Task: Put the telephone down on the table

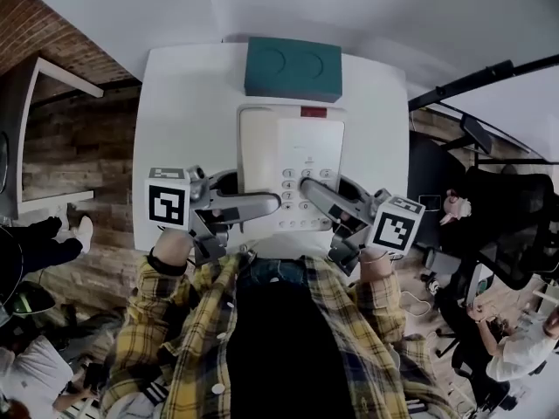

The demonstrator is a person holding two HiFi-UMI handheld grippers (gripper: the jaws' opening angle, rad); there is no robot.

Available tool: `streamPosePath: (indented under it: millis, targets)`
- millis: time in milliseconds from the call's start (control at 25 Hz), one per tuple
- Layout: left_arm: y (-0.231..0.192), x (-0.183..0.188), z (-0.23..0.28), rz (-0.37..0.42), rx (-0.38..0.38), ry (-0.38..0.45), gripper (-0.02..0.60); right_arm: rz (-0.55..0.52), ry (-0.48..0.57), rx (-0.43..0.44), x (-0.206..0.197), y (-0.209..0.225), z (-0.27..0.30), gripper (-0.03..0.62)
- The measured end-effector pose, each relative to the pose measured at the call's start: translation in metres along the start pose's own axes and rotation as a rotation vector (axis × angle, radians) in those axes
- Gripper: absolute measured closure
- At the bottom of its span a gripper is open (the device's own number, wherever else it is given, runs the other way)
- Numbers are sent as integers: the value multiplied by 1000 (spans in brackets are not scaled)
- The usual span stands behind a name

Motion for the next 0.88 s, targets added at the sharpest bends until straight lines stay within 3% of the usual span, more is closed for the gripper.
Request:
streamPosePath:
  millis: [880]
  targets:
    - [-55, -26, -9, -98, 26, 6, 184, 73, -74, -21, -47, 37, 10, 333]
Point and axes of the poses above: the fingertips, and each gripper's own axes: z forward along the fingers, y to its right, x out of its top, the point moved 2 cm from there along -z, backward along the fingers, and after that the axes turned 10 degrees about -z, right-handed, at the moved point
